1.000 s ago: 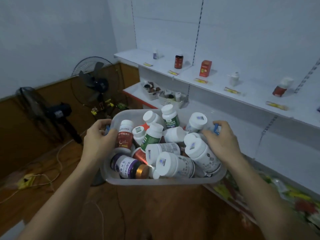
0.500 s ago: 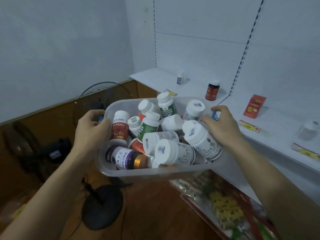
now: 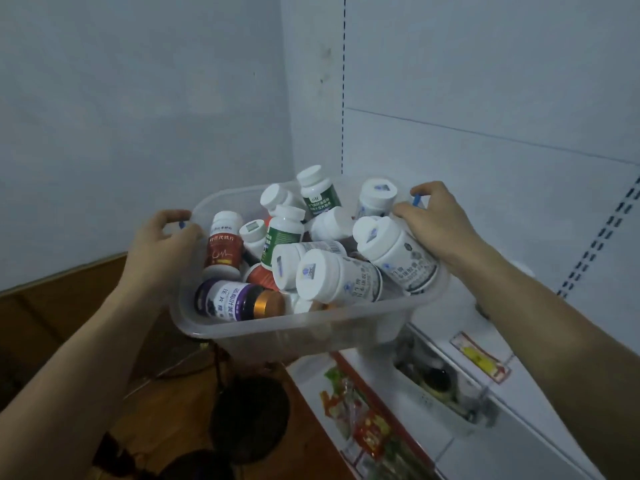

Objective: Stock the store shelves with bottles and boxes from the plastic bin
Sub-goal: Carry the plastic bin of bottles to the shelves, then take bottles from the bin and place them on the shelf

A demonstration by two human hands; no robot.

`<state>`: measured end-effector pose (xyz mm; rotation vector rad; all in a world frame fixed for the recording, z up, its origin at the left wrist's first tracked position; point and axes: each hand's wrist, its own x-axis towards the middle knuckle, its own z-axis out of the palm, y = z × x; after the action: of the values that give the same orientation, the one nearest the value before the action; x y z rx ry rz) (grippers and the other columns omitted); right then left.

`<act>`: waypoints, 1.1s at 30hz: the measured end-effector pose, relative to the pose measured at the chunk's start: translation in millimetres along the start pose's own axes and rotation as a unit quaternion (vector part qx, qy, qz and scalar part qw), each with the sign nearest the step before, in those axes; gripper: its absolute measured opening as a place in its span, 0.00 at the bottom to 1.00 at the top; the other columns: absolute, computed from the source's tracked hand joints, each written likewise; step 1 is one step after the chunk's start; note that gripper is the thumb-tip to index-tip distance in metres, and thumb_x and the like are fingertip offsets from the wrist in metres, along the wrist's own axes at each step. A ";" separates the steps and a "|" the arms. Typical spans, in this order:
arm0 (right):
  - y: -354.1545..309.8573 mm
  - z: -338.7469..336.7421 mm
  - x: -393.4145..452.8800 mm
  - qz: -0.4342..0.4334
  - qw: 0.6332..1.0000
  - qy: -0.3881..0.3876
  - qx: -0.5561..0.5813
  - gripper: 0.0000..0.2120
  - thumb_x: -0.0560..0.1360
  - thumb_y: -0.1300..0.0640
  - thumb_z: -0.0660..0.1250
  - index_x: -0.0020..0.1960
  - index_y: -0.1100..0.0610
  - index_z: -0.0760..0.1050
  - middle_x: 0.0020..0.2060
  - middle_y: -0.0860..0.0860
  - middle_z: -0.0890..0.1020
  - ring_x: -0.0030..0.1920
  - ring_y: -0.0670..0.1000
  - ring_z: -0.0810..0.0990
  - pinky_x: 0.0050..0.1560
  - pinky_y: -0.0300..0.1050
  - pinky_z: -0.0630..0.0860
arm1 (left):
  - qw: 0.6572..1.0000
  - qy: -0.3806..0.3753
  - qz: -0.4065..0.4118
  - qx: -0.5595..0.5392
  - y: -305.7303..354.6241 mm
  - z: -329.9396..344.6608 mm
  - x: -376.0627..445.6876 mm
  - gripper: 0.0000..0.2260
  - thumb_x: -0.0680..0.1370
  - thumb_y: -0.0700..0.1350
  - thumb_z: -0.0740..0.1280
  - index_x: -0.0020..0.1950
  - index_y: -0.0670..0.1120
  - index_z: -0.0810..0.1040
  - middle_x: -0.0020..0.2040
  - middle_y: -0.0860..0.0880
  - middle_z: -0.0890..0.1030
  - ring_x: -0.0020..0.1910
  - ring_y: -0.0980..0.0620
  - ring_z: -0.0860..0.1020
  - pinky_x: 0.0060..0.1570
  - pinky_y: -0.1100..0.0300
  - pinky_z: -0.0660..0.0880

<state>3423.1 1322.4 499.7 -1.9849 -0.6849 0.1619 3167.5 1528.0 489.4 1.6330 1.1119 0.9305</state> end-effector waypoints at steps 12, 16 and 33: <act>-55.0 68.0 254.4 0.010 0.993 -0.098 -0.061 0.10 0.75 0.60 0.66 0.51 0.67 0.78 0.43 0.60 0.80 0.38 0.52 0.77 0.35 0.42 0.79 | 0.998 0.019 -0.031 -0.045 14.8 68.3 194.5 0.17 0.78 0.44 0.64 0.67 0.42 0.74 0.57 0.36 0.77 0.40 0.48 0.76 0.32 0.56 0.72; -56.4 96.8 318.7 0.094 0.983 -0.124 -0.094 0.05 0.75 0.59 0.68 0.45 0.60 0.74 0.36 0.55 0.78 0.31 0.52 0.76 0.25 0.35 0.71 | 0.998 -0.018 -0.039 -0.049 10.8 94.5 243.7 0.19 0.78 0.45 0.64 0.68 0.42 0.72 0.58 0.32 0.75 0.46 0.38 0.79 0.35 0.46 0.80; -42.1 146.7 461.0 0.206 0.961 -0.108 -0.151 0.11 0.73 0.50 0.68 0.50 0.56 0.74 0.45 0.56 0.78 0.40 0.56 0.76 0.44 0.48 0.73 | 0.988 -0.123 -0.010 -0.095 -10.3 177.4 317.0 0.30 0.77 0.42 0.71 0.76 0.55 0.64 0.72 0.43 0.72 0.64 0.43 0.78 0.59 0.44 0.79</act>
<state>3732.6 1694.3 540.5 -2.4129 -0.4402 0.5599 3424.7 1782.5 455.4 1.5301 0.8442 0.7723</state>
